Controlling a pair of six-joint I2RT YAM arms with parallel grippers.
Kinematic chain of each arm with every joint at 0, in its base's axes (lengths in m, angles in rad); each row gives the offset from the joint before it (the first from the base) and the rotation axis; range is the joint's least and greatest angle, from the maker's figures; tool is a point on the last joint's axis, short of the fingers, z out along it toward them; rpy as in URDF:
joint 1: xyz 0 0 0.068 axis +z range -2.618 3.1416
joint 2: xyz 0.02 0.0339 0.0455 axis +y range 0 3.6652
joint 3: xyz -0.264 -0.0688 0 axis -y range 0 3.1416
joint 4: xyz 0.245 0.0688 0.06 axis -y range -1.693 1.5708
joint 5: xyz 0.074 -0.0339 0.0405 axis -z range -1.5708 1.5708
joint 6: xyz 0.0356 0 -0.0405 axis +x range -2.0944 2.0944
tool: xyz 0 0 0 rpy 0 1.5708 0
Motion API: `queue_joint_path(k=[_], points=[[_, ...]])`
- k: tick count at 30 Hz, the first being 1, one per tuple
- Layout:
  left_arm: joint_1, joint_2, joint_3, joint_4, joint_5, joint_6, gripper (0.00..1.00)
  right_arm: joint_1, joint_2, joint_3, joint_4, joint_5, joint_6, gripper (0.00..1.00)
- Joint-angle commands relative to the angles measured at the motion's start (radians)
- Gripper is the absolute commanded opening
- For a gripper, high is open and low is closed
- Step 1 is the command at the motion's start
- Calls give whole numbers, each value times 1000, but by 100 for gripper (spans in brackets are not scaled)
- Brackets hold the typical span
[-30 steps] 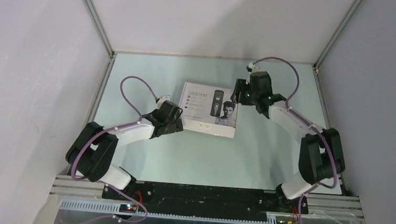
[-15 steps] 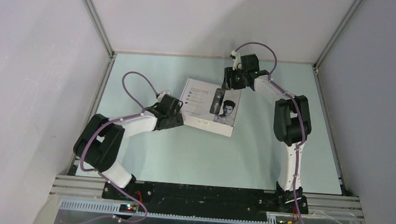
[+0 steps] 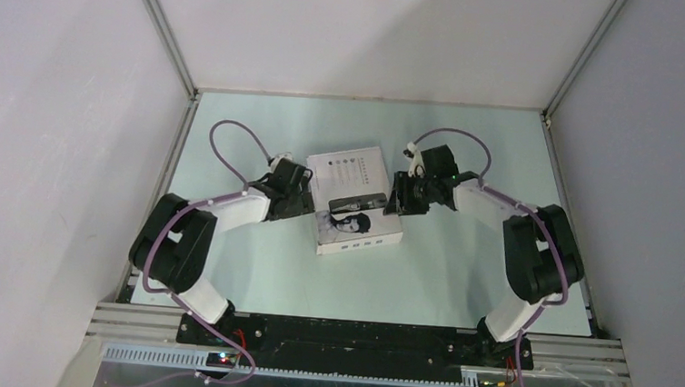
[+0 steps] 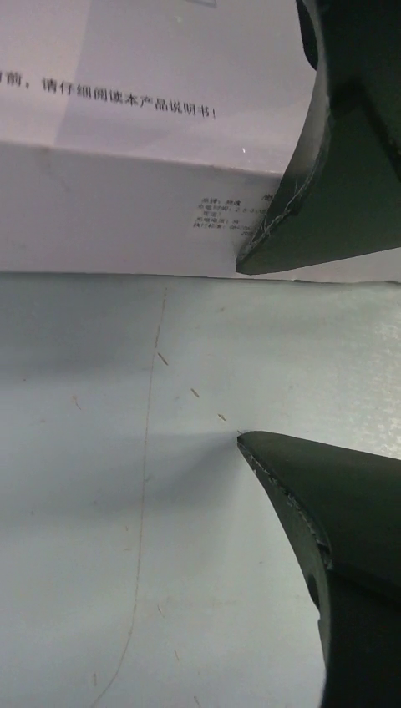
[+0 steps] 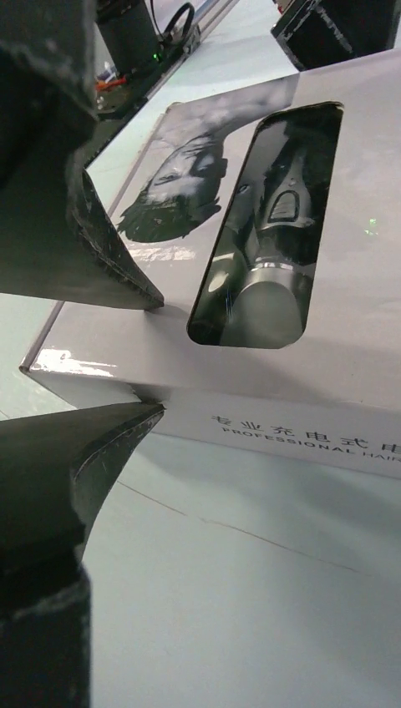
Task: Sort the hair-cutting tools
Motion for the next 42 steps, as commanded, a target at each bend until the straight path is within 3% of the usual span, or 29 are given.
queue_joint_path(k=[1, 12, 22, 32, 37, 42], points=[[-28, -84, -53, 90, 126, -14, 77, 73, -74, -115, 42, -20, 184, 48], [-81, -311, -304, 85, 179, -101, 78, 89, -194, -243, 124, 114, 291, 48], [-136, -299, -391, 155, 246, -186, 78, 118, -209, -339, 194, 77, 389, 48], [-190, -371, -491, 326, 353, -360, 78, 137, -359, -477, 223, 40, 524, 48], [-190, -494, -499, 187, 248, -351, 78, 112, -421, -496, 187, 112, 494, 49], [-190, -513, -500, 85, 231, -307, 77, 91, -437, -496, 166, 141, 478, 49]])
